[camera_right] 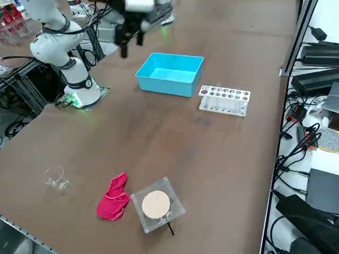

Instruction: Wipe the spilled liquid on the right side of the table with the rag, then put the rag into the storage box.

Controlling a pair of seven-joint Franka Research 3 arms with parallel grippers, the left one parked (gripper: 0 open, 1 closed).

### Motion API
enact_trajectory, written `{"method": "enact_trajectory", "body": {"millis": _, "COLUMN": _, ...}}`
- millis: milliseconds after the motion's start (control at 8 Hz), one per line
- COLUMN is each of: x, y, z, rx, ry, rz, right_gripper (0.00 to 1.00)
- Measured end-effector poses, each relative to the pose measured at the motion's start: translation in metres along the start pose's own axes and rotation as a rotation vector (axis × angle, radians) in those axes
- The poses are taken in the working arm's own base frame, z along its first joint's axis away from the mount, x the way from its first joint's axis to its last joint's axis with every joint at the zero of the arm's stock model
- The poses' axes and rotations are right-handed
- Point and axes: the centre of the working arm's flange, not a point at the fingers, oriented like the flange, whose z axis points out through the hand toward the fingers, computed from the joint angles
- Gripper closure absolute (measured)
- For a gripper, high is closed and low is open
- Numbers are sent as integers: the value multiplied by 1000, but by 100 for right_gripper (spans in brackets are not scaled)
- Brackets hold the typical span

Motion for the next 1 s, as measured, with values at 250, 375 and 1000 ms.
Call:
{"method": "enact_trajectory", "body": {"millis": 250, "x": 20, "y": 76, "z": 32, "rx": 36, "ry": -84, "rz": 184, "right_gripper": 0}}
{"method": "enact_trajectory", "body": {"millis": 375, "x": 34, "y": 114, "z": 50, "rx": 38, "ry": -93, "rz": 282, "right_gripper": 0}}
{"method": "enact_trajectory", "body": {"millis": 1000, "x": 121, "y": 257, "z": 167, "rx": 88, "ry": 44, "rz": 720, "right_gripper": 0}}
